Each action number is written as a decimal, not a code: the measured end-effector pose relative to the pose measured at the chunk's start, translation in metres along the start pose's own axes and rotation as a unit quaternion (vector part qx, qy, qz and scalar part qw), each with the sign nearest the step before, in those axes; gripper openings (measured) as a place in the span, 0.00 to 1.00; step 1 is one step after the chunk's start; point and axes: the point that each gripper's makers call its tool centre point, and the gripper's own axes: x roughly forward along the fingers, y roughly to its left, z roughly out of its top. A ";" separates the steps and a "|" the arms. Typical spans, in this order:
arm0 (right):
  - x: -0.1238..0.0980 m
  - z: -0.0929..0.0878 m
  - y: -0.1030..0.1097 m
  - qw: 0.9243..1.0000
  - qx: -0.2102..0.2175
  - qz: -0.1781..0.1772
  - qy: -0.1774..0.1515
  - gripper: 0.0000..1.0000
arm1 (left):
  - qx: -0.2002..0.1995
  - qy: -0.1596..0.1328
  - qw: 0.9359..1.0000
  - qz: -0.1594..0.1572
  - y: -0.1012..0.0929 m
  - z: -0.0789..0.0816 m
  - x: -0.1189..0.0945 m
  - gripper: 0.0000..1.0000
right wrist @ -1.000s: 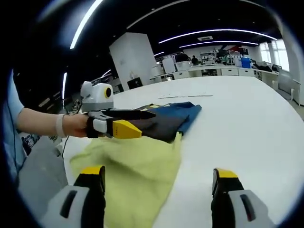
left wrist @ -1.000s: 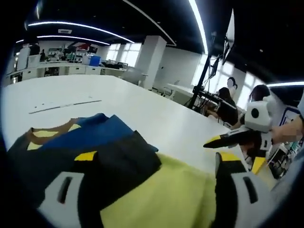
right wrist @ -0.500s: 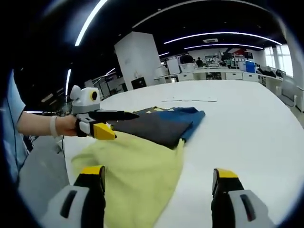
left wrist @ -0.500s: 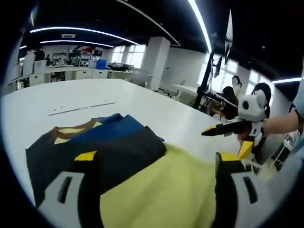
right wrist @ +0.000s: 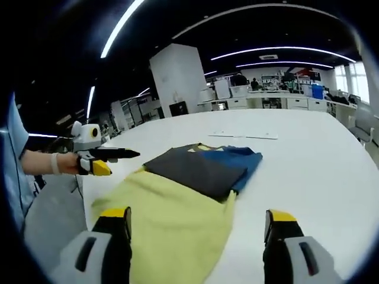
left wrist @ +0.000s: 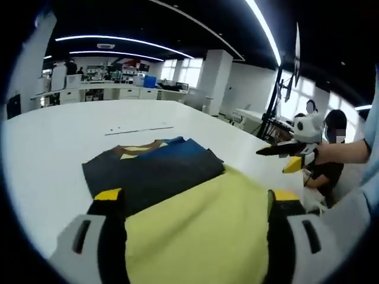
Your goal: Fold the garment on the visible template until the final outline fits inside the template.
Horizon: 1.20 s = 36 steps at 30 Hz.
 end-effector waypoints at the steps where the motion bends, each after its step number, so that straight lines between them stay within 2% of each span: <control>1: 0.002 -0.001 0.001 1.000 -0.004 0.003 0.005 0.94 | -0.006 0.000 1.000 0.005 0.003 -0.002 -0.007 0.98; 9: 0.008 0.004 0.007 1.000 -0.024 0.014 0.013 0.94 | -0.015 0.004 0.999 0.036 0.012 -0.018 -0.046 0.97; 17: 0.008 0.012 0.008 0.999 -0.036 0.021 0.006 0.94 | -0.022 0.011 0.998 0.054 0.017 -0.025 -0.063 0.97; 23: 0.005 0.009 0.008 0.999 -0.042 0.023 0.013 0.93 | -0.025 0.017 0.998 0.056 0.016 -0.030 -0.069 0.95; 28: 0.001 0.004 0.008 0.999 -0.046 0.024 0.017 0.93 | -0.021 0.050 0.998 0.041 0.010 -0.044 -0.073 0.94; 32: -0.004 -0.009 0.007 0.998 -0.047 0.023 0.033 0.91 | -0.018 0.073 0.997 0.036 0.009 -0.054 -0.078 0.91; 36: -0.012 -0.025 0.007 0.997 -0.051 0.022 0.054 0.90 | -0.014 0.111 0.993 0.028 0.007 -0.070 -0.086 0.89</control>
